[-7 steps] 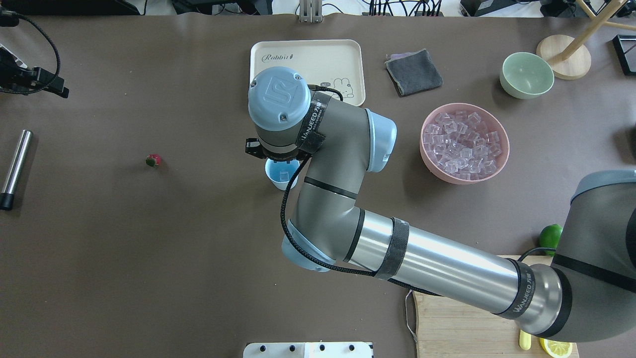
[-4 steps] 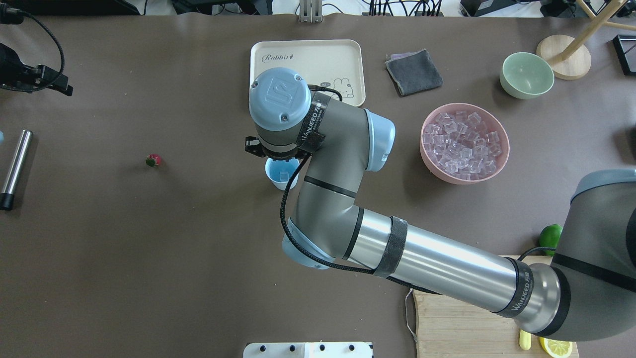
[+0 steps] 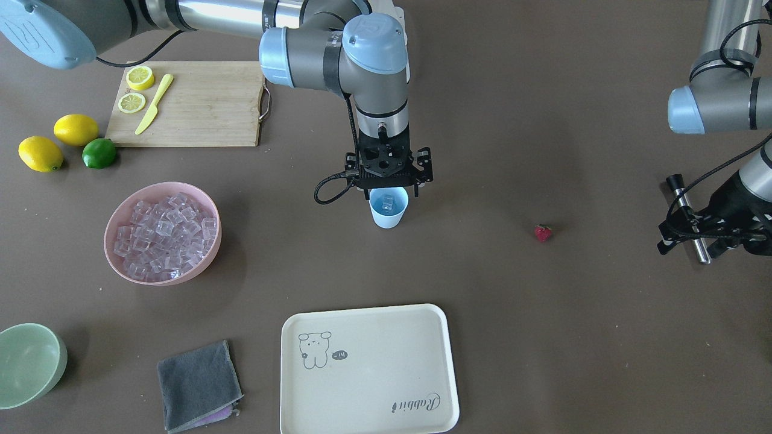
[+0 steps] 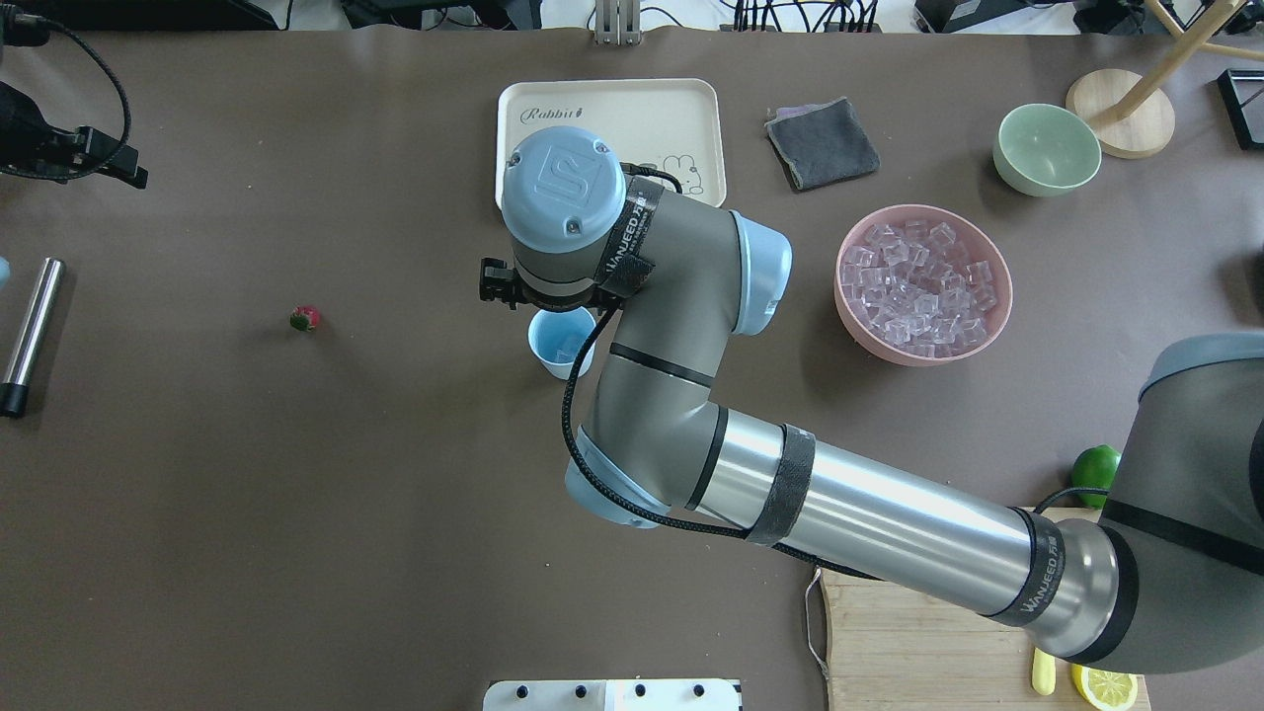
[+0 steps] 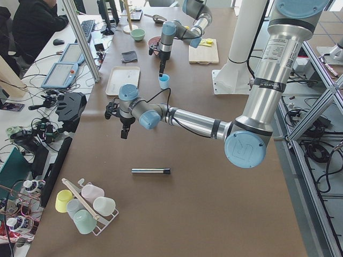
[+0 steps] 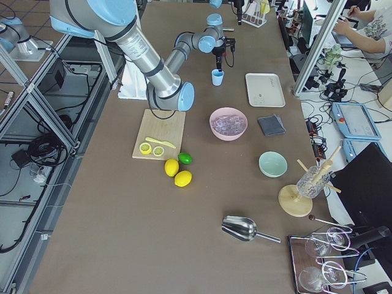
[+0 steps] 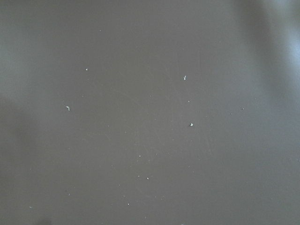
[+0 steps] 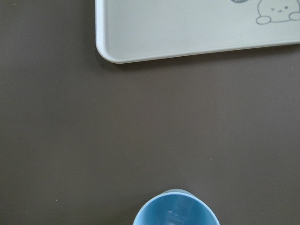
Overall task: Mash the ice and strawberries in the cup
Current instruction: 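Withdraw the right gripper past the ice bowl while the left arm reaches toward the strawberry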
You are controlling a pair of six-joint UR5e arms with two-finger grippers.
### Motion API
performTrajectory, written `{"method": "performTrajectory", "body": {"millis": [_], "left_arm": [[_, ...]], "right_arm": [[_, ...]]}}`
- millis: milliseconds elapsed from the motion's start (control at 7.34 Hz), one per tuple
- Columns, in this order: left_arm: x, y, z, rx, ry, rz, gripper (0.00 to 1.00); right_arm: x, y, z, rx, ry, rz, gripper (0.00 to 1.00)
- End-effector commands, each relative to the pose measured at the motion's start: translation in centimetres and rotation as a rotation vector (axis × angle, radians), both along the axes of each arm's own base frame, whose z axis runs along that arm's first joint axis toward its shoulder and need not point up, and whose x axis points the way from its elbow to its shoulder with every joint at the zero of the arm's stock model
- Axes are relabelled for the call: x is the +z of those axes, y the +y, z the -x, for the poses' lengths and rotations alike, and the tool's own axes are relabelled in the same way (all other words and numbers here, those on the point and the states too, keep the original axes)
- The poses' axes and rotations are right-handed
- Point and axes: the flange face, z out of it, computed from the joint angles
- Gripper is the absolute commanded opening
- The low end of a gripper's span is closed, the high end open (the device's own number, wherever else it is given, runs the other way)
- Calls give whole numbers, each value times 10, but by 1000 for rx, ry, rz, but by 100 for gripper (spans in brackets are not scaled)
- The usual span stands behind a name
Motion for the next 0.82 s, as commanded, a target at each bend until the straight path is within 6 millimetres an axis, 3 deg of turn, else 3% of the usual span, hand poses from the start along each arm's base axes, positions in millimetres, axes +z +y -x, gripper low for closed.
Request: {"method": "performTrajectory", "body": {"millis": [0,136,272,409,545,681], "left_arm": [[-18,0,-6,-30,35,23,98],[-38,11,-29,-54,77,52,98],[-49,18,-53,-47,98,70,98],[-52,28,-84,-1,97,70,98],[-63,33,-115,-5,84,61,98],[-74,39,-143,-1,77,48,98]], "right_arm": [[7,-40,-49,7,-13,53,96],[38,-69,-109,-12,-12,41,97],[92,-100,-186,-50,2,12,97],[161,-127,-249,-113,50,-18,97],[234,-131,-289,-168,103,-80,98],[282,-130,-350,-202,53,-99,98]]}}
